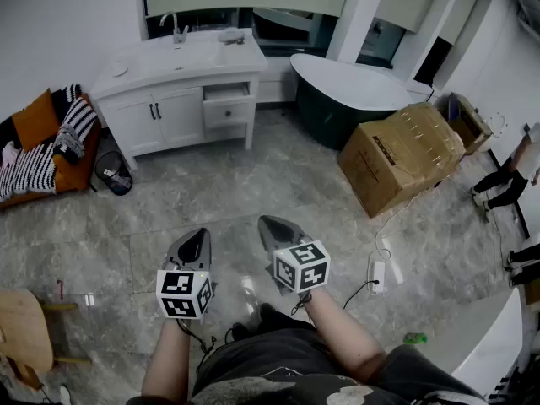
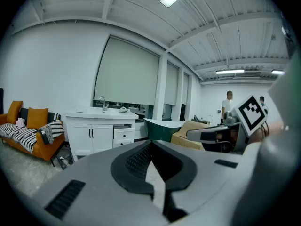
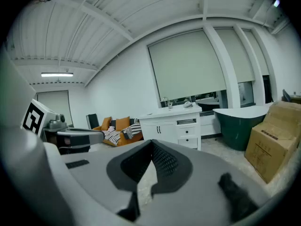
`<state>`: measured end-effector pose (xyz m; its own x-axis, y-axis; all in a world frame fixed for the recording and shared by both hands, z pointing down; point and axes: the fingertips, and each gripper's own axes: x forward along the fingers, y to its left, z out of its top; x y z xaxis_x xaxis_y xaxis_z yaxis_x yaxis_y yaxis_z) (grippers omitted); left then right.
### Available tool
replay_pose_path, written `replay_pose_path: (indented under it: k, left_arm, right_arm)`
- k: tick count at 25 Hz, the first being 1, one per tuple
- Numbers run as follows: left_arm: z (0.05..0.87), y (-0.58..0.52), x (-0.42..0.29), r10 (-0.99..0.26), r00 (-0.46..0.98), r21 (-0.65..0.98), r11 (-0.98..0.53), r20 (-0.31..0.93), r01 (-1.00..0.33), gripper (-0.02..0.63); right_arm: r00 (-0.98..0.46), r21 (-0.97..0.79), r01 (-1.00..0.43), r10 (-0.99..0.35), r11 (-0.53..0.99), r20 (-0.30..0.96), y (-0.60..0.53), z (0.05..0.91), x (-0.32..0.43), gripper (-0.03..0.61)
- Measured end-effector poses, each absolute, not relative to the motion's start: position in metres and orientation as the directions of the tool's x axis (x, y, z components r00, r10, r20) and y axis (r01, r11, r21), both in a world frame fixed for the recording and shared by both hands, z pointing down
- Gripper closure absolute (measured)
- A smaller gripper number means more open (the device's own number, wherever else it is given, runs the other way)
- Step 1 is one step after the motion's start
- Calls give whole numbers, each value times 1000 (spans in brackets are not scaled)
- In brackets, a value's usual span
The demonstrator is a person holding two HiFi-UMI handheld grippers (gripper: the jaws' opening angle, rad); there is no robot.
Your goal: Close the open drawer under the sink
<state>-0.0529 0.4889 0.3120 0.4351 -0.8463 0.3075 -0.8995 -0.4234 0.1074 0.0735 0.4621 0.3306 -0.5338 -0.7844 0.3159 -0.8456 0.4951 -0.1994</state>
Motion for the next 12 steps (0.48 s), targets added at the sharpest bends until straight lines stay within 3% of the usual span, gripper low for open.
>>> replay_pose_path:
  k: [12]
  left_arm:
    - [311, 493, -57, -847, 436, 129, -417, 305, -900, 600]
  right_arm:
    - [-539, -204, -842, -767, 499, 347, 465, 335, 67, 554]
